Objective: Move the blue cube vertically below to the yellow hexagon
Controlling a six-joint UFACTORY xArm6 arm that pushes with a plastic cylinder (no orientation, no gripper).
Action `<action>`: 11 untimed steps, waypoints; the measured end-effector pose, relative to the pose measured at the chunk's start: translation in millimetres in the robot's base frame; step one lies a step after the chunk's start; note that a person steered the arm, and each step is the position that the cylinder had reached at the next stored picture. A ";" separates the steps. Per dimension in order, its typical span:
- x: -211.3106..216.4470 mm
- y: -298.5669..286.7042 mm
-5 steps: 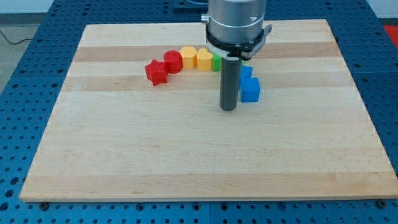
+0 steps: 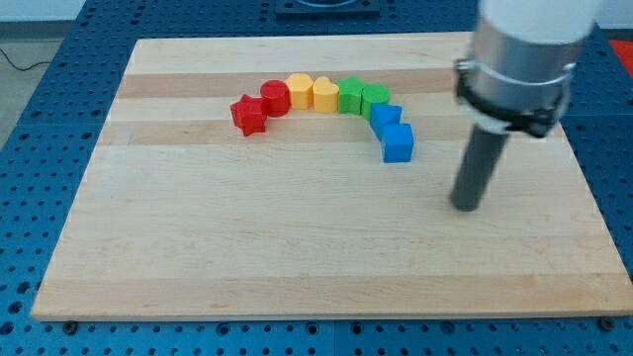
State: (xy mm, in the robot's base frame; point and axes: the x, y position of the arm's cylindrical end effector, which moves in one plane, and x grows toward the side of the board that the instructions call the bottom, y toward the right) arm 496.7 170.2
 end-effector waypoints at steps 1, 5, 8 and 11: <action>-38.7 42.4; -96.2 -35.2; -58.7 -159.9; -40.2 -80.7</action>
